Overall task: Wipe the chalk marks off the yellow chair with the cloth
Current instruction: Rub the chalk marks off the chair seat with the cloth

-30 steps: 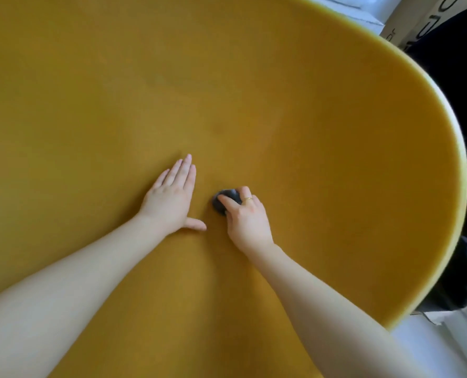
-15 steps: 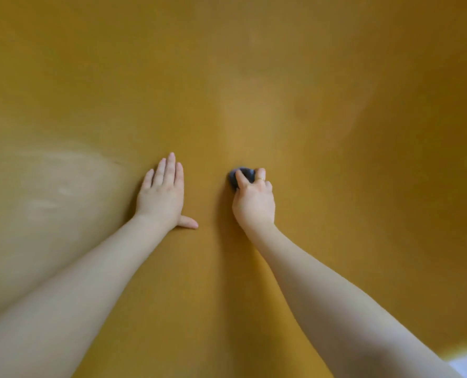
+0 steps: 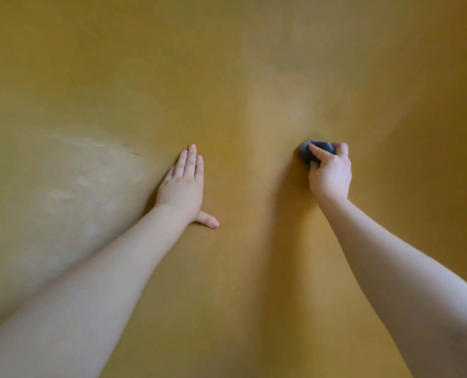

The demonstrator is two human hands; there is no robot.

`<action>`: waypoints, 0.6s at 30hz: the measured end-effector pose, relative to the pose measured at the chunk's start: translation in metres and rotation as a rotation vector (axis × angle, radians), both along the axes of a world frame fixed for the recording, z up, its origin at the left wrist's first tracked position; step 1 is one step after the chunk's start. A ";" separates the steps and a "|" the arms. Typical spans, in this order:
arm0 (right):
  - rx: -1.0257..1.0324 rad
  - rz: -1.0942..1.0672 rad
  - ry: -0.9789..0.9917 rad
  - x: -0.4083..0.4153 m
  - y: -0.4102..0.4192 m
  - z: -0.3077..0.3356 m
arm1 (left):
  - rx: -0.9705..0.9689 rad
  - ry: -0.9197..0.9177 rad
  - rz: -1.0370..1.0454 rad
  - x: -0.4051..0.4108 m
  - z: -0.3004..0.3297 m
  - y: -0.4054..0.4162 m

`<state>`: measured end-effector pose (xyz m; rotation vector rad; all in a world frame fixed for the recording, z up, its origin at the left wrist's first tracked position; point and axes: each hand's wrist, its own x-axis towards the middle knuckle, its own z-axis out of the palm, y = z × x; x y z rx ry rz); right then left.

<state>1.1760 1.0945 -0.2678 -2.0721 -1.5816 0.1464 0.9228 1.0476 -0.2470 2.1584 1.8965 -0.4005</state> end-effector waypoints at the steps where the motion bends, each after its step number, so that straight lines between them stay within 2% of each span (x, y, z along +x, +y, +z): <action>1: 0.000 -0.051 0.027 -0.009 0.000 0.000 | 0.005 -0.006 0.000 -0.001 0.000 0.000; 4: 0.007 -0.027 0.027 -0.054 -0.016 -0.007 | 0.012 -0.014 -0.006 -0.003 -0.003 -0.001; 8: 0.068 0.356 0.043 -0.134 -0.055 -0.019 | 0.033 -0.031 -0.014 -0.007 -0.001 -0.004; 10: 0.046 0.462 0.056 -0.154 -0.065 -0.021 | 0.026 -0.002 -0.064 -0.014 0.006 -0.009; 13: 0.007 0.468 0.056 -0.162 -0.054 -0.018 | 0.053 0.118 -0.080 -0.044 0.025 -0.020; 16: -0.012 0.333 0.096 -0.191 -0.028 -0.005 | 0.134 0.277 0.044 -0.088 0.046 -0.028; 18: 0.015 0.315 0.126 -0.227 -0.018 0.004 | 0.156 0.336 0.115 -0.112 0.052 -0.033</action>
